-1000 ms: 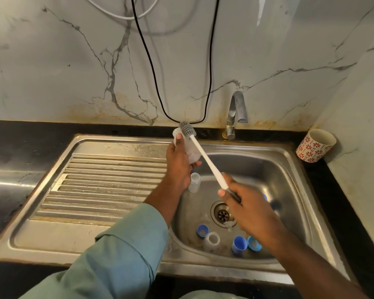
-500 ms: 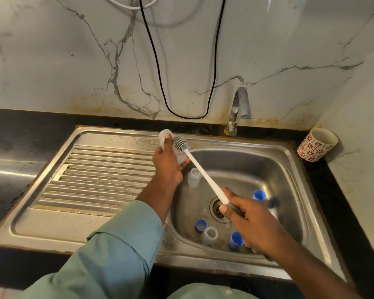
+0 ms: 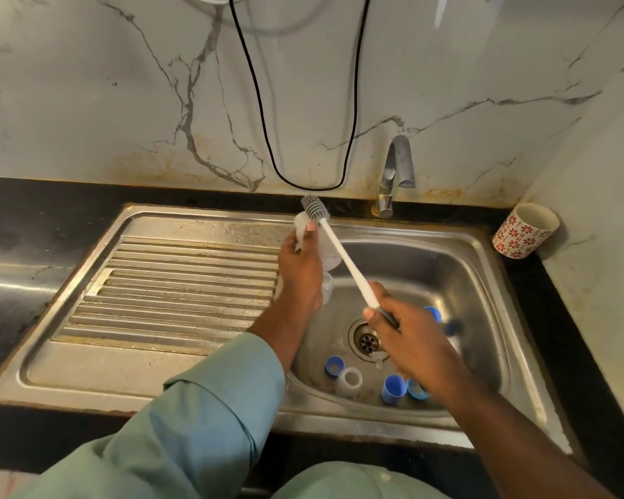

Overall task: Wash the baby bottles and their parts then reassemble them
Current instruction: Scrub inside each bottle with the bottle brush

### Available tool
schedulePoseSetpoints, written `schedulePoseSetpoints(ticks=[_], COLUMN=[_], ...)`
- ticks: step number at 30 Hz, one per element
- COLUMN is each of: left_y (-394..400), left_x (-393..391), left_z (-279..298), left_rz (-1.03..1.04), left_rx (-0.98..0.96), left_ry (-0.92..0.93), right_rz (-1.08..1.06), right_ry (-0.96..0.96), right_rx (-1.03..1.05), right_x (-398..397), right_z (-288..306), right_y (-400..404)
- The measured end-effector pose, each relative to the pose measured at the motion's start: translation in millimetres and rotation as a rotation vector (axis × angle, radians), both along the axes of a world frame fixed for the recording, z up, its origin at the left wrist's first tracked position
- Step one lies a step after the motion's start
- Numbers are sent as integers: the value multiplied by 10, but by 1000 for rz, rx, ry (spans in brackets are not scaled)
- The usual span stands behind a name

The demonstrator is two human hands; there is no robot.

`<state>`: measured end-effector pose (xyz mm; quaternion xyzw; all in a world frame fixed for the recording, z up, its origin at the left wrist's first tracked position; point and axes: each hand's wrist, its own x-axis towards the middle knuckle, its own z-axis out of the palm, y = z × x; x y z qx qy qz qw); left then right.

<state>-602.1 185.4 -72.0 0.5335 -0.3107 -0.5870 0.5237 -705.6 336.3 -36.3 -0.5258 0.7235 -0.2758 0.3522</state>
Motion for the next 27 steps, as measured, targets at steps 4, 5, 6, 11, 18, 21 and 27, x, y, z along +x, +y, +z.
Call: schedulePoseSetpoints(ticks=[4,5,6,11,18,21,27], left_y=[-65,-131,-172,71,-292,-146,-105], left_x=[69,123,161,-37,229,146,108], left_z=[61,77,86,-17,183,213,227], left_rz=[85,130,168,-48,167,121,144], left_rx=[8,7,4,10,91,102,166], left_ry=[52,78,89,-69,195,135,182], right_rz=[66,91,110,59,144,131,109], right_ry=[63,84,89,65,139,91,92], right_rx=[22,42,61,-26,64,33,-6], right_x=[-87,-109,-116,-43,-171,-83,77], right_z=[3,-12,-20,-32,42,61,127], right_y=[126,231,326,155,416,422,111])
